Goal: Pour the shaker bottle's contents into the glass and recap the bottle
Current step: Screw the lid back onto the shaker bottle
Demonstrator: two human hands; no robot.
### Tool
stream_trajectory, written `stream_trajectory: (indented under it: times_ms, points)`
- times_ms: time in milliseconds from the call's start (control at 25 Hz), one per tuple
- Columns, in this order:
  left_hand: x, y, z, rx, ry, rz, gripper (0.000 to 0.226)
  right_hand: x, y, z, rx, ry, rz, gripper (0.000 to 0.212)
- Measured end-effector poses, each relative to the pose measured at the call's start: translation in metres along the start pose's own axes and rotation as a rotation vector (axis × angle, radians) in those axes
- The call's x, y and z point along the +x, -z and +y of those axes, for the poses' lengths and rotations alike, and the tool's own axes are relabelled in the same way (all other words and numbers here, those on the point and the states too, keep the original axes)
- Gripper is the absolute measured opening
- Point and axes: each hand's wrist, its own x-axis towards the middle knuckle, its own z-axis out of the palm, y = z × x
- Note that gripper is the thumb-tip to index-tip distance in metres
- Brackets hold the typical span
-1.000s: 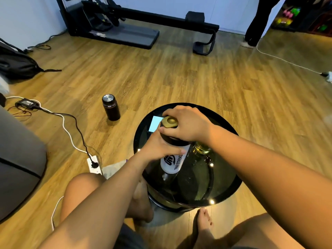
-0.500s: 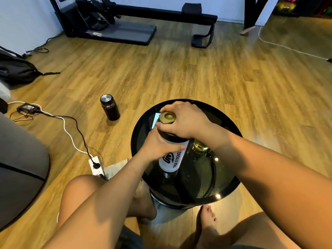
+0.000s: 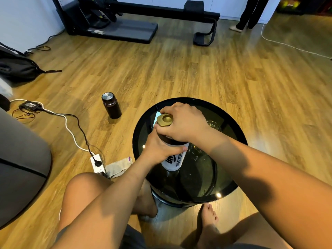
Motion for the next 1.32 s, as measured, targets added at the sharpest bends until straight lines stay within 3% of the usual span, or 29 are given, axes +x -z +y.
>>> stream_trajectory:
  times_ms: [800,920,1080,1320]
  points:
    - [-0.010,-0.009,-0.004,-0.036,0.021,0.037,0.079,-0.014,-0.011,-0.006,-0.053,-0.075,0.130,0.064]
    - [-0.008,-0.007,-0.002,-0.057,0.028,-0.016,0.079,-0.015,-0.011,-0.003,-0.054,-0.040,0.135,0.063]
    - [0.004,0.012,-0.006,-0.048,0.005,-0.169,0.098,-0.016,-0.008,0.007,-0.016,0.090,0.097,0.064]
    - [0.002,0.001,-0.010,-0.005,-0.017,-0.124,0.072,-0.015,-0.008,0.011,-0.032,0.112,0.073,0.066]
